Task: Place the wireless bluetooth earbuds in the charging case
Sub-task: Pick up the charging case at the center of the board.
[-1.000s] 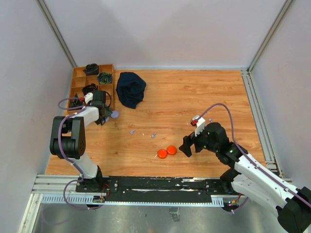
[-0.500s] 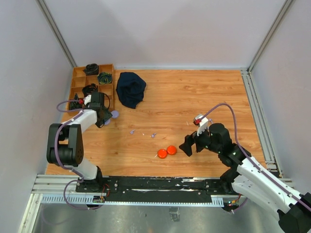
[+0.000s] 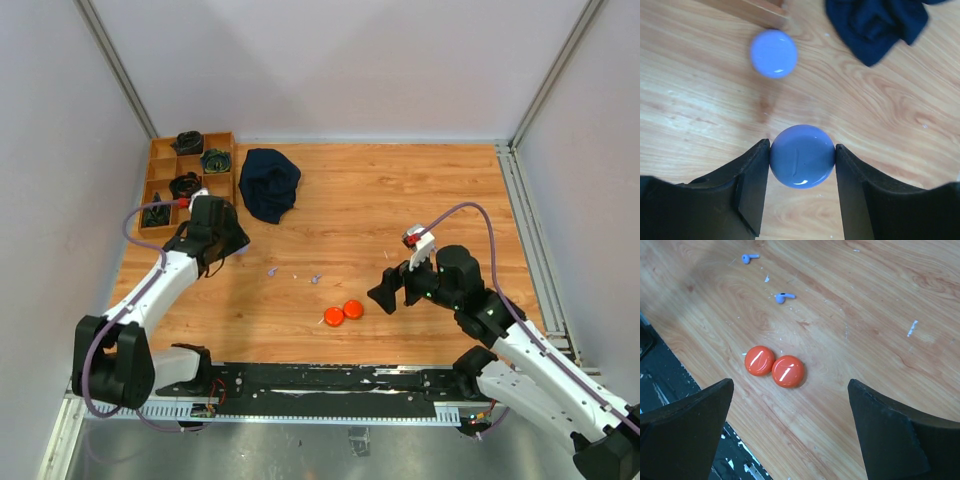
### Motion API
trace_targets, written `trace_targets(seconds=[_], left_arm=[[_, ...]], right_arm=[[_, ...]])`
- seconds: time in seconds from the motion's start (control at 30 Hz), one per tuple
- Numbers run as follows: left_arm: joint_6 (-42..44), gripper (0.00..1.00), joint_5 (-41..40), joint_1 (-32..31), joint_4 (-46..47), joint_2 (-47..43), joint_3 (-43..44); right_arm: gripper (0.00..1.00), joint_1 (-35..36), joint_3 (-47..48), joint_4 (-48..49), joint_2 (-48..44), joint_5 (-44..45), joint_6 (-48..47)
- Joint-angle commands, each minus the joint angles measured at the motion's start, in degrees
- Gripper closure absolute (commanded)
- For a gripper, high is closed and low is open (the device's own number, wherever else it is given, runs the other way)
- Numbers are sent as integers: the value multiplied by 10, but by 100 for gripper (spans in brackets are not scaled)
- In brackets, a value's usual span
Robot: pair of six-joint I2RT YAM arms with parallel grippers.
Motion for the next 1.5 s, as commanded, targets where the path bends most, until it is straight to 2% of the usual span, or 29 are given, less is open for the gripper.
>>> trace_targets(seconds=[0.0,0.23,0.47,0.6,0.7,0.9,1.07,1.27,1.47], left_arm=[[31,58,21,-43,12,-51,-11],[78,58,46,-116,53,-118,-26],[161,59,49,-203,97,-159,-21],[215,60,43,-260,123,-168,-18],[261,59,37,-302,145,-171,-20],[360,60,34,-372,208,-176,-34],[438,57,50,-412,246,-171,-34],[542,56,90,-445,269,-170,-33],[631,57,117,-471,275,-159,-31]], right_arm=[[1,-14,7,28,6,-73,-34],[2,-14,81,-54,49,-25,-4],[1,-14,108,-30,63,-73,-18],[1,-15,136,-32,72,-54,-16],[1,-16,184,-74,104,-60,-38],[1,-15,274,-137,164,-86,-24],[0,-15,333,-174,211,-131,-11],[10,-15,372,-175,255,-194,19],[21,-4,396,-163,284,-213,38]])
